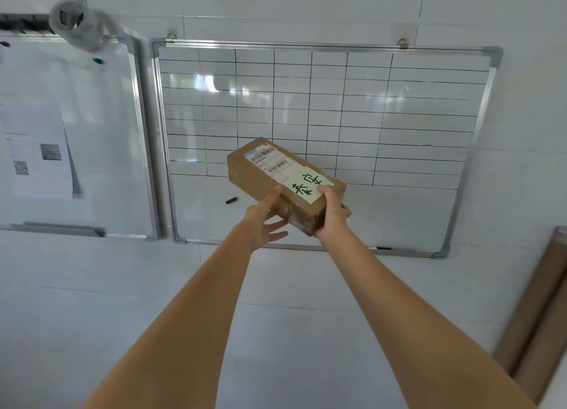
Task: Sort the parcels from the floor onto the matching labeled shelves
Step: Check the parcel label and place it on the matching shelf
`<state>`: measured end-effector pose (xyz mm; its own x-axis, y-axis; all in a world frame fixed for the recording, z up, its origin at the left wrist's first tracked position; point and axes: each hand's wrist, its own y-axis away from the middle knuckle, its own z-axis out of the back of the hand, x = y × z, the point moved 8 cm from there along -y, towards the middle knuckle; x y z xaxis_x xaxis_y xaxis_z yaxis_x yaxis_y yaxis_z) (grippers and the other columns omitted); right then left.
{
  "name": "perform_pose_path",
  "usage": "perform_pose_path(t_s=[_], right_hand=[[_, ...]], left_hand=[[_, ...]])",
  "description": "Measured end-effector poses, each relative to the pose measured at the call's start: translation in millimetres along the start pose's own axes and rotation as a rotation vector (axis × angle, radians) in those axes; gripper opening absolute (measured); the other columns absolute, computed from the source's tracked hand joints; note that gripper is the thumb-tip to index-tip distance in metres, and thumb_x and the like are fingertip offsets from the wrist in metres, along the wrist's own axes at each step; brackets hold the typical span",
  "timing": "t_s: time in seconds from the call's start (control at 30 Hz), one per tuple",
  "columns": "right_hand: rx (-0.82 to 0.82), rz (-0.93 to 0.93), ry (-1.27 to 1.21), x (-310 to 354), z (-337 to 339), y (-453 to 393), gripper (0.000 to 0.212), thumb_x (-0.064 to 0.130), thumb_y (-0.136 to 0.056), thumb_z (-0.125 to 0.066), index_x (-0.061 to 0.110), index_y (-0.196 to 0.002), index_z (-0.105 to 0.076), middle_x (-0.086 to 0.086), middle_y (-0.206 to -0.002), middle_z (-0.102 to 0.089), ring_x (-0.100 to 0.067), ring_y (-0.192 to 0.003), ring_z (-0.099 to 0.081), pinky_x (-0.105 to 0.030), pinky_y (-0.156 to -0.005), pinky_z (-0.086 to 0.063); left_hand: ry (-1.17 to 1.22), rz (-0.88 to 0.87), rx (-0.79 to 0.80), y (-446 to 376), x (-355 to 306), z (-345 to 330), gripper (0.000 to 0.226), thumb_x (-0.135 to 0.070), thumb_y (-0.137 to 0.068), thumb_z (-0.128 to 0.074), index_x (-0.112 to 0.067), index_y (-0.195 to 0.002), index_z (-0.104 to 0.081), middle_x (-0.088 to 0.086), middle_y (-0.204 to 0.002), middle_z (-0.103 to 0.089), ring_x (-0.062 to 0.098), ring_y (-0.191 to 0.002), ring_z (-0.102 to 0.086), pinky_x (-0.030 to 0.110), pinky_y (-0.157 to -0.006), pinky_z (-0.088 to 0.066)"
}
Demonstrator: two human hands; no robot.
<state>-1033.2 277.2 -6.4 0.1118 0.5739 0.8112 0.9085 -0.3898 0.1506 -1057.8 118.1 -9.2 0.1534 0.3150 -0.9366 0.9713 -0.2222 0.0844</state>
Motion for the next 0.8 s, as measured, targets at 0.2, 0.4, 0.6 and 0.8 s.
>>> perform_pose_path(t_s=[0.2, 0.4, 0.6, 0.8], right_hand=[[-0.036, -0.002, -0.113, -15.3, -2.1, 3.3, 0.072, 0.027, -0.077, -0.079, 0.019, -0.127, -0.029, -0.012, -0.110, -0.058, -0.026, -0.097, -0.065, -0.052, -0.092, -0.059], [0.032, -0.027, 0.112, -8.6, 18.4, -7.5, 0.064, 0.054, -0.077, -0.076, 0.021, -0.126, -0.050, -0.005, -0.124, -0.066, -0.020, -0.112, -0.061, -0.052, -0.104, -0.035], [0.147, 0.025, 0.310, 29.9, 35.3, -18.3, 0.059, 0.067, -0.086, -0.062, 0.028, -0.131, -0.062, -0.008, -0.136, -0.060, -0.025, -0.119, -0.055, -0.062, -0.121, -0.017], [0.330, 0.067, 0.296, 42.0, 0.3, -0.2, 0.060, 0.064, -0.087, -0.064, 0.025, -0.132, -0.062, -0.016, -0.127, -0.070, -0.036, -0.114, -0.069, -0.049, -0.097, -0.057]], left_hand=[[0.085, -0.127, -0.173, 1.1, -7.6, -8.1, 0.050, -0.042, -0.079, -0.077, -0.011, -0.114, -0.060, 0.007, -0.105, -0.071, 0.029, -0.096, -0.070, 0.042, -0.081, -0.061], [0.050, -0.154, -0.254, 2.6, -9.8, -1.2, 0.048, -0.045, -0.079, -0.075, -0.015, -0.113, -0.059, 0.004, -0.106, -0.070, 0.025, -0.100, -0.068, 0.039, -0.083, -0.059], [-0.020, -0.128, -0.155, 1.4, -20.3, 10.6, 0.064, -0.052, -0.074, -0.078, -0.017, -0.124, -0.059, 0.004, -0.114, -0.069, 0.027, -0.103, -0.066, 0.040, -0.084, -0.058], [-0.029, -0.149, 0.018, 5.1, -13.9, -5.2, 0.057, -0.057, -0.075, -0.071, -0.029, -0.124, -0.063, 0.004, -0.119, -0.072, 0.031, -0.111, -0.067, 0.046, -0.092, -0.056]])
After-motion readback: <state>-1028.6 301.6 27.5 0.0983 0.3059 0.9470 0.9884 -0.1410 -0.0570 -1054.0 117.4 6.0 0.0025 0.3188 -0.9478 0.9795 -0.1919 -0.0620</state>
